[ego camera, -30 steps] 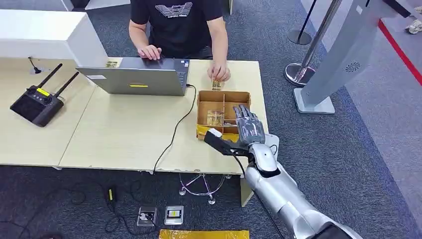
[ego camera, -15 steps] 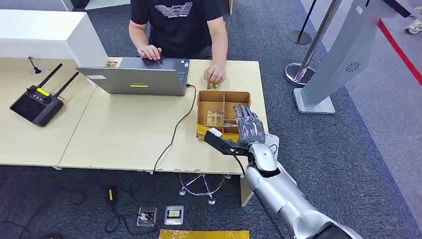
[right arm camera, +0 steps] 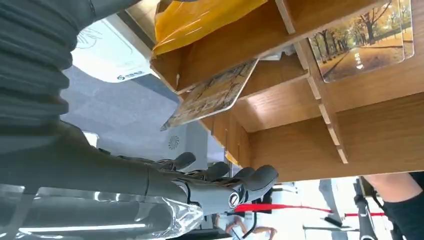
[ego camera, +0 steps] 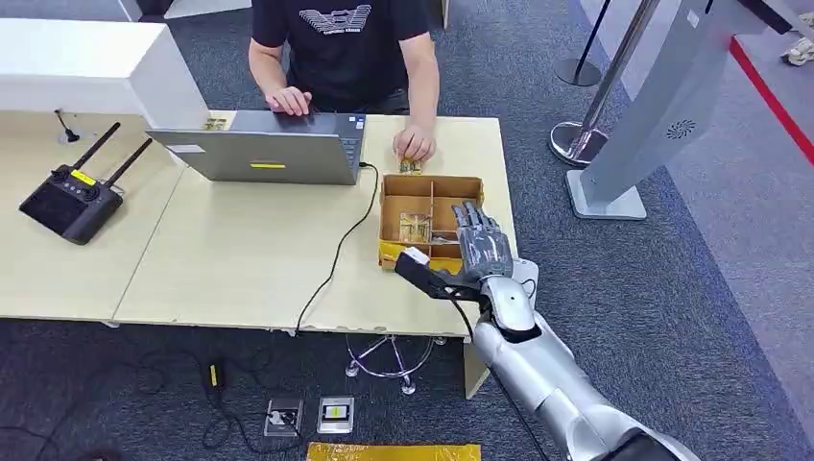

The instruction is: Pass the card to the sensor for recognition and then transmit it.

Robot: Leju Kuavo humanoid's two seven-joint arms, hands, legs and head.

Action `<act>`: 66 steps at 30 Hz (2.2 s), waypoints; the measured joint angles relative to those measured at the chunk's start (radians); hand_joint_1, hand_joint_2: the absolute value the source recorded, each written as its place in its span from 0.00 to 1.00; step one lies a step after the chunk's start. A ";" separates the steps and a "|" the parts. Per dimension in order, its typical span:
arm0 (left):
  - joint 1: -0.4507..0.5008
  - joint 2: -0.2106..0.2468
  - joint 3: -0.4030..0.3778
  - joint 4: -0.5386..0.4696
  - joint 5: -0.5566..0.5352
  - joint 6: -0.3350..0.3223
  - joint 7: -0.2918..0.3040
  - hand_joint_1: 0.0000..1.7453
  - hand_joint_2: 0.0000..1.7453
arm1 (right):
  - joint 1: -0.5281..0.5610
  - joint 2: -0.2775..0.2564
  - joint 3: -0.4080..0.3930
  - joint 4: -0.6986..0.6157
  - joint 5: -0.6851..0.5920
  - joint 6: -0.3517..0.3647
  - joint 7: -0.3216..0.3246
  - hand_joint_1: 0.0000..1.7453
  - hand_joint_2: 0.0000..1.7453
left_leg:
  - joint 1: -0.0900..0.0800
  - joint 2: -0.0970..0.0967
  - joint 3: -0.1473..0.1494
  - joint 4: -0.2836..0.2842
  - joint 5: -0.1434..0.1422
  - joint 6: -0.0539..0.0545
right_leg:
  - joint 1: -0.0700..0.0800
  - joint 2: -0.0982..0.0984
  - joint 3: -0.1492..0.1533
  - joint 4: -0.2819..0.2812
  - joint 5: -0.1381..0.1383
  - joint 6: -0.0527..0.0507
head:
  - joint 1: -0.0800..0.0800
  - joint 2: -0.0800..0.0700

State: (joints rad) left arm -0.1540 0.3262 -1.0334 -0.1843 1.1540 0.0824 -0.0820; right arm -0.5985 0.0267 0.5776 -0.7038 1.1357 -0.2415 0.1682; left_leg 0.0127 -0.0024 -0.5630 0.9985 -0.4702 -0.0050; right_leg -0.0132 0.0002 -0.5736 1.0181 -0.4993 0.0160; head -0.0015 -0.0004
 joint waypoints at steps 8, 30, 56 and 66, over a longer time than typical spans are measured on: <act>0.000 0.000 0.000 0.000 0.005 0.000 0.000 0.00 0.00 | -0.001 0.000 0.000 0.010 -0.002 -0.005 -0.007 0.00 1.00 | 0.000 0.000 0.000 0.000 0.000 0.000 | 0.000 0.000 0.000 0.000 0.000 0.000 | 0.000 0.000; 0.000 0.000 -0.003 0.000 0.008 0.000 0.000 0.00 0.00 | -0.004 0.000 0.000 0.041 -0.019 -0.011 -0.026 1.00 1.00 | 0.000 0.000 0.000 0.000 0.000 0.000 | 0.000 0.000 0.000 0.000 0.000 0.000 | 0.000 0.000; 0.000 0.000 -0.043 0.000 0.000 0.001 0.000 0.00 0.00 | -0.012 0.000 0.000 0.052 -0.045 -0.019 -0.030 1.00 1.00 | 0.000 0.000 0.000 0.000 0.000 0.000 | 0.000 0.000 0.000 0.000 0.000 0.000 | 0.000 0.000; 0.000 0.000 -0.051 0.000 -0.003 0.001 -0.006 0.00 0.00 | -0.035 -0.006 -0.015 0.020 -0.053 -0.071 -0.025 1.00 1.00 | 0.000 0.000 0.000 0.000 0.000 -0.001 | 0.000 0.000 0.000 0.000 0.000 0.000 | 0.000 0.000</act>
State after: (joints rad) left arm -0.1542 0.3265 -1.0842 -0.1839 1.1505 0.0832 -0.0885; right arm -0.6340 0.0206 0.5623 -0.6843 1.0830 -0.3120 0.1434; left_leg 0.0127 -0.0020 -0.5628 0.9986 -0.4697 -0.0055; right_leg -0.0133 0.0004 -0.5736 1.0183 -0.4991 0.0159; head -0.0015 -0.0004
